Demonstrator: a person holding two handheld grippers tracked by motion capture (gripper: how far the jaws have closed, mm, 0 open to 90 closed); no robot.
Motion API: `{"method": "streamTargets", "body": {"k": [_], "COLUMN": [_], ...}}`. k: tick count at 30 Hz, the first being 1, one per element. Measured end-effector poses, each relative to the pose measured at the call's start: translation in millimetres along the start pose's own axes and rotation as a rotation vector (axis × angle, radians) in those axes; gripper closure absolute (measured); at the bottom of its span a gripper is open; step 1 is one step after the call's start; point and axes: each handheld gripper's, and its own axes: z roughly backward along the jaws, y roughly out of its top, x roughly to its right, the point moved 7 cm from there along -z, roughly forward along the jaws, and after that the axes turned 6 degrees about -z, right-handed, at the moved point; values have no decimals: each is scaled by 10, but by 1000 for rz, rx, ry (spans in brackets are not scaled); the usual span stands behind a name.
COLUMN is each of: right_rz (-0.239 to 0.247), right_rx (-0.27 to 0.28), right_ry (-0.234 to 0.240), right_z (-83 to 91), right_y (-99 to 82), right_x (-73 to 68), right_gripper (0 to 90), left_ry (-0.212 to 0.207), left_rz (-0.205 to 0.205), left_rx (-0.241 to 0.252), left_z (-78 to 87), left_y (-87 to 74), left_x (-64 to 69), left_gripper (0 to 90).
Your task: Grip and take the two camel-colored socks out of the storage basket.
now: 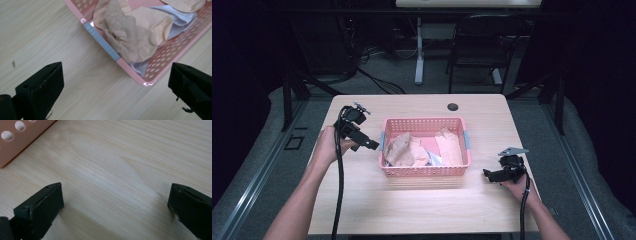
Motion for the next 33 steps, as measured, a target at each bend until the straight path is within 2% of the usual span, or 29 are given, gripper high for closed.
{"method": "streamTargets", "body": {"k": [2,6,10,14,19,23,26,30,33], "right_rz": [-1,-1,-1,-1,0,0,0,-1,-1], "right_rx": [1,1,2,1,1,2,2,4,2], "right_ry": [9,8,8,9,9,9,8,7,8], "right_z": [-8,-9,-9,-9,-9,-9,-9,-8,-8], "right_y": [7,8,8,8,8,8,8,7,7], "right_x": [-1,-1,-1,0,0,0,0,0,0], "right_gripper": [0,0,0,0,0,0,0,0,0], "left_ry": [-4,-11,-41,-39,-37,-40,-35,-45,-37], "left_rz": [-10,-27,-34,-36,-48,-55,-55,-60,-64], "left_rx": [-11,-32,-56,-106,-126,-144,-153,-162,-187], "left_z": [-64,-155,-310,-509,-641,-748,-833,-924,-989], "left_y": [88,164,255,318,365,404,429,436,409], "left_x": [27,79,154,191,219,257,275,298,307], "left_gripper": [4,3,0,0,53,60,87,235,280]}}
